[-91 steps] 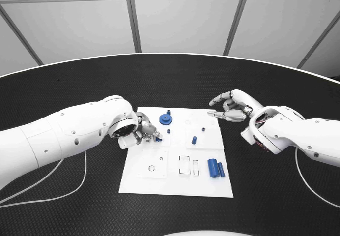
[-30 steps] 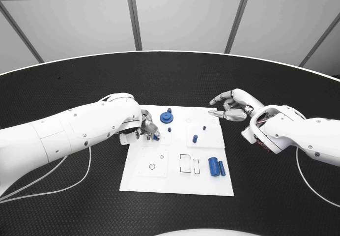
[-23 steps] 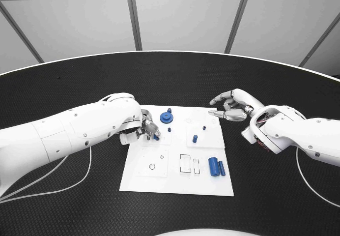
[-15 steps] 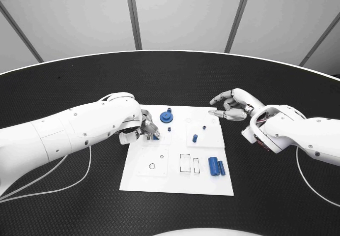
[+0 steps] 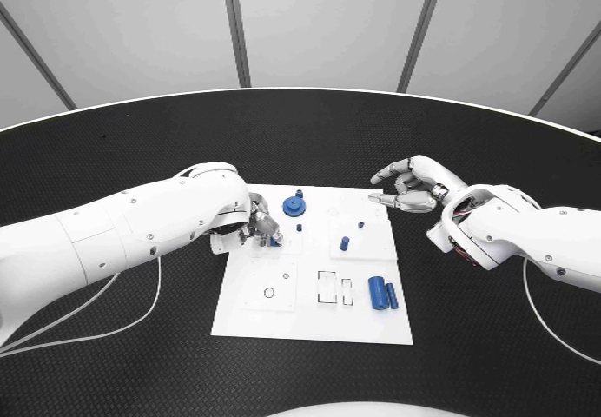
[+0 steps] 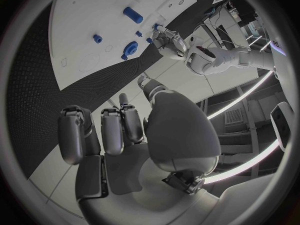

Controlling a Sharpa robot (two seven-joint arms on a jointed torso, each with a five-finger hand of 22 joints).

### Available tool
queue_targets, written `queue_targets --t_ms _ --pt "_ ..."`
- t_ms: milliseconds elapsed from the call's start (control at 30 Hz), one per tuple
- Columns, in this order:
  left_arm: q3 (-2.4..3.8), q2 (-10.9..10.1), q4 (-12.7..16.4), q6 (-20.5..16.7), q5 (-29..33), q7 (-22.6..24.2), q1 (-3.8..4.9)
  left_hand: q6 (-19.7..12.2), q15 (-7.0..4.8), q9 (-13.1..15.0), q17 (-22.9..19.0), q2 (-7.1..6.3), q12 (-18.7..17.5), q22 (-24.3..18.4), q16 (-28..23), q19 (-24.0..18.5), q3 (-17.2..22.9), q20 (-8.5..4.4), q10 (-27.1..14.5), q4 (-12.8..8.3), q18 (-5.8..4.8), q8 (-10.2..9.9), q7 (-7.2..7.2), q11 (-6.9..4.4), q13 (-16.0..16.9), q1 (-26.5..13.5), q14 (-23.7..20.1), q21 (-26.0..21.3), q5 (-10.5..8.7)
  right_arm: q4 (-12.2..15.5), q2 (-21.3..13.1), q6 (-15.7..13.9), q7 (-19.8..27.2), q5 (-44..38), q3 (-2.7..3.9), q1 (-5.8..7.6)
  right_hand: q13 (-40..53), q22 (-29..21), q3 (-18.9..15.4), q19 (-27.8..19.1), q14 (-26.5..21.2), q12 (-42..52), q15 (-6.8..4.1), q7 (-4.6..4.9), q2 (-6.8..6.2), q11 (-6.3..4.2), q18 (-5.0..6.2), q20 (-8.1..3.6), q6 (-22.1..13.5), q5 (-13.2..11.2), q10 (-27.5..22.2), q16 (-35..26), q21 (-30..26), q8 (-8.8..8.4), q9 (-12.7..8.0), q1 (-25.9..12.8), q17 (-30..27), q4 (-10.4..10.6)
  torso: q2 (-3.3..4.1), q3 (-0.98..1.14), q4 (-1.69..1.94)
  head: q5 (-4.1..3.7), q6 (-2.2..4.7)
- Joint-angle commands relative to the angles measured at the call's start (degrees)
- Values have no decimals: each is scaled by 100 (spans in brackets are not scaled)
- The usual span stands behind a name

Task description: Assemble the parts on the task board

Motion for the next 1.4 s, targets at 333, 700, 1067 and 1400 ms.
queue_targets --t_ms 333,700,1067,1400 --pt "0 39 -39 27 0 -5 0 39 -31 7 1510 39 33 2 35 24 855 13 64 -861 40 28 -8 -4 15 -6 586 23 45 1 2 3 -3 0 0 -1 447 964 34 315 360 30 -40 11 -39 -20 83 -35 37 71 38 -31 6 37 -17 3 436 11 -5 2 2 1 -10" --pt "0 107 -135 74 0 -15 0 40 -31 7 1510 40 35 3 35 24 855 13 68 -861 40 29 -9 -4 20 -7 586 24 48 7 -3 0 -6 0 0 -1 447 964 34 315 360 30 -40 11 -39 -20 83 -35 37 71 38 -31 6 37 -17 3 436 11 -2 3 -3 2 -6" --pt "0 147 -184 71 1 -15 0 42 -32 6 1510 43 37 2 35 24 859 13 72 -863 40 29 -11 -6 24 -10 586 23 55 6 1 -1 -3 -1 0 -1 447 964 34 315 360 30 -40 11 -39 -20 83 -35 37 71 38 -31 6 37 -17 3 436 11 -2 1 3 -3 -14" --pt "0 197 -268 132 1 -26 0 43 -33 6 1510 46 36 -1 35 23 861 12 71 -864 40 30 -12 -7 20 -11 586 22 57 10 -1 -1 -6 -1 0 -2 447 964 34 315 360 30 -40 11 -39 -20 83 -35 37 71 38 -31 6 37 -17 3 436 11 0 0 -1 0 -20"
